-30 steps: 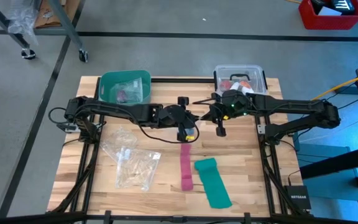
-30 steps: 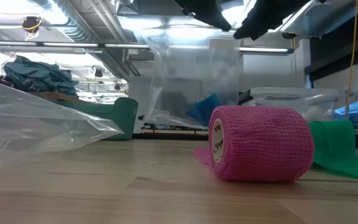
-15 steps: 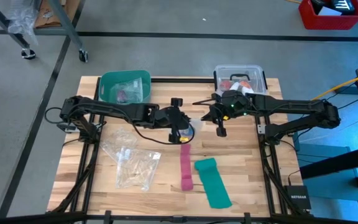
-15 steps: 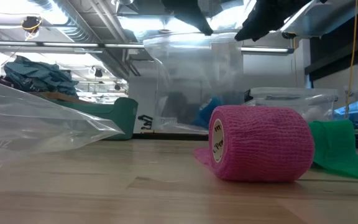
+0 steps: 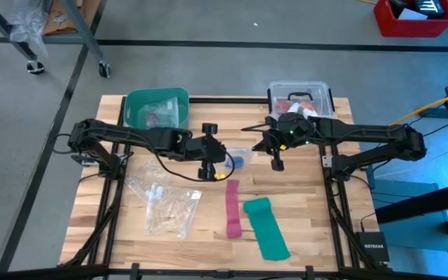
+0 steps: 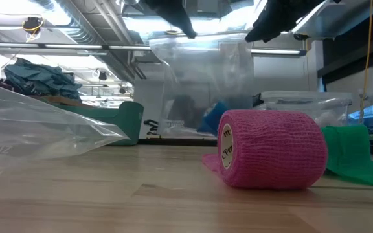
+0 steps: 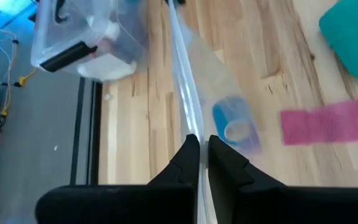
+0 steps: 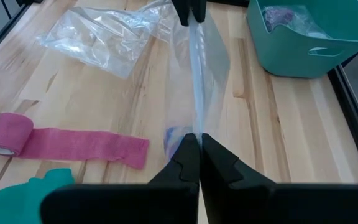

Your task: Roll bandage

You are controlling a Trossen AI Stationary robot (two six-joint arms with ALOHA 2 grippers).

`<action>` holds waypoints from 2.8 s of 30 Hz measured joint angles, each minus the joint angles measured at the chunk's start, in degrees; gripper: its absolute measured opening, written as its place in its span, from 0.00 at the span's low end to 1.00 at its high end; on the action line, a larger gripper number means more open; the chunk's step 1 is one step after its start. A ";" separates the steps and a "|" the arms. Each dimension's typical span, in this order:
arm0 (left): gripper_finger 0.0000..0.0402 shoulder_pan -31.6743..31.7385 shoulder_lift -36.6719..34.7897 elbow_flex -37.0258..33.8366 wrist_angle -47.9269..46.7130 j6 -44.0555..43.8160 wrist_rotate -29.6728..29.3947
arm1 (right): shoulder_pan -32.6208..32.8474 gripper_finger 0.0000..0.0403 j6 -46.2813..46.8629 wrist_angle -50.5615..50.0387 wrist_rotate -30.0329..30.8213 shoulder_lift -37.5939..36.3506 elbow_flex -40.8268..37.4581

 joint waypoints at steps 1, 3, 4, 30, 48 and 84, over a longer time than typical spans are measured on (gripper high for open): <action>0.01 -0.19 -0.12 -0.04 -0.83 -0.02 0.00 | 0.00 0.00 0.00 0.10 0.00 0.00 0.00; 0.01 -0.29 -0.34 0.01 -2.37 -0.86 -0.14 | 0.00 0.00 0.00 0.05 0.00 0.00 0.00; 0.01 -0.30 -0.57 0.01 -3.64 -1.74 -0.19 | 0.00 0.00 0.00 0.08 0.01 0.00 0.00; 0.16 -1.25 -3.06 -0.04 -11.96 -11.99 -0.52 | -0.02 0.00 0.02 -0.35 0.04 -0.07 -0.02; 0.44 -1.21 -1.67 -0.01 -0.85 -14.66 1.56 | -0.02 0.00 0.04 4.88 0.05 -0.04 -0.02; 0.41 -2.20 -1.55 0.04 14.99 -25.01 -1.86 | -0.02 0.00 0.11 11.52 1.71 0.04 -0.02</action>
